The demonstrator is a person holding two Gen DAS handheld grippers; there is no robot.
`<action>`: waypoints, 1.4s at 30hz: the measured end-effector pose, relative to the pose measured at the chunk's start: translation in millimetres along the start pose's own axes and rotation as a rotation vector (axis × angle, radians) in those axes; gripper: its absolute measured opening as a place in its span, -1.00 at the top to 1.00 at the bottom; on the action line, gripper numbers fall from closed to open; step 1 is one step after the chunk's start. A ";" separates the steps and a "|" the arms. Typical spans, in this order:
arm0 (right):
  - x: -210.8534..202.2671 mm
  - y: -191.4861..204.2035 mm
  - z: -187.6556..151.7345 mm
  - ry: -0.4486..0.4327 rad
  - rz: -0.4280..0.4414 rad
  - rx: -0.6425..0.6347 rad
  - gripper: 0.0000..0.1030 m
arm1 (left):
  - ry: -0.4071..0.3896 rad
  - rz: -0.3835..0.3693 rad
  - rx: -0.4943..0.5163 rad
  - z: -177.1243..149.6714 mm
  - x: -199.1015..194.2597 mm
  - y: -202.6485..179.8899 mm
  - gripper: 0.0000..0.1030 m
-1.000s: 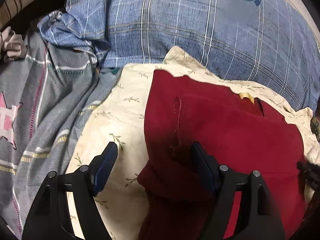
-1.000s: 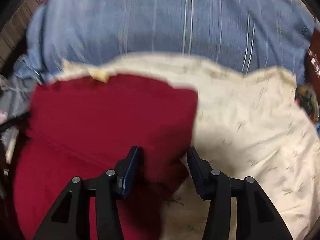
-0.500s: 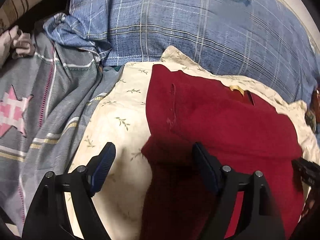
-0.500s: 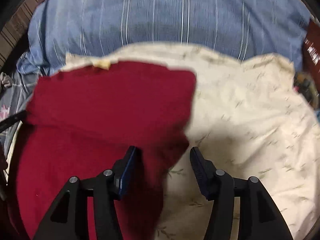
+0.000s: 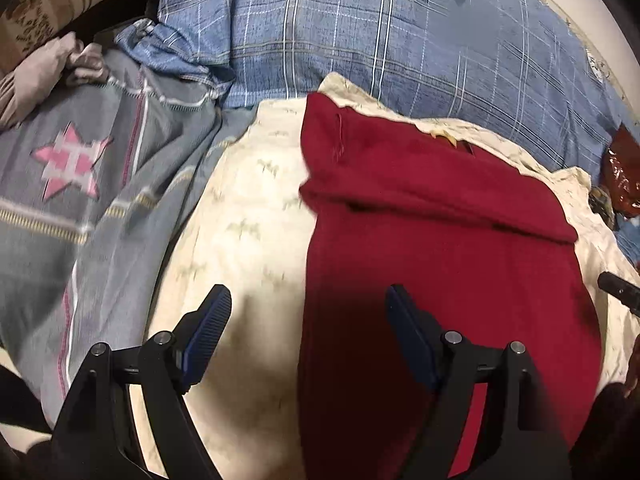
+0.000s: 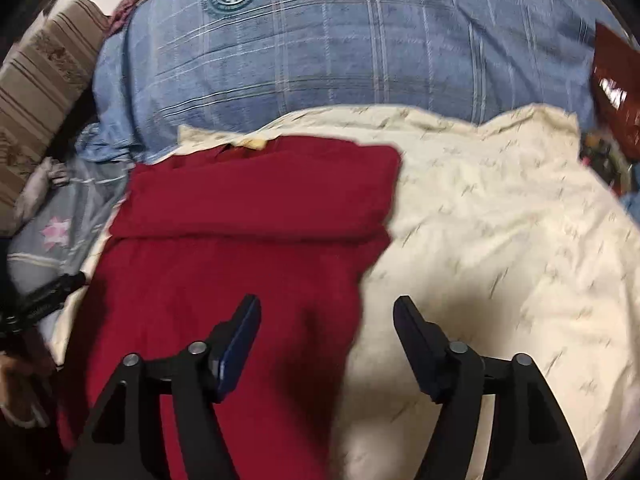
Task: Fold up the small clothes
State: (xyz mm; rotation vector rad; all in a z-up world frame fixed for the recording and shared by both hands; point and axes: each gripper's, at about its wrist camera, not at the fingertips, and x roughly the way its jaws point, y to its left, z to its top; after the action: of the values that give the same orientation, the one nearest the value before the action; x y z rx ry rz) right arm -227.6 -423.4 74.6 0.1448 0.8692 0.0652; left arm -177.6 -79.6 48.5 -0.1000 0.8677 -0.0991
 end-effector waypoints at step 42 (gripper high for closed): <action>-23.6 15.7 -144.7 0.319 0.281 -0.021 0.10 | 0.193 -0.173 0.063 -118.3 -41.5 -9.8 -0.54</action>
State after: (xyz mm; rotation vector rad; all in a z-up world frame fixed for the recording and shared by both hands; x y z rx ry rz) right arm -353.4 -396.1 2.8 0.2409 1.1610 0.3679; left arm -295.1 -89.6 5.1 -0.1074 1.0472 -0.3021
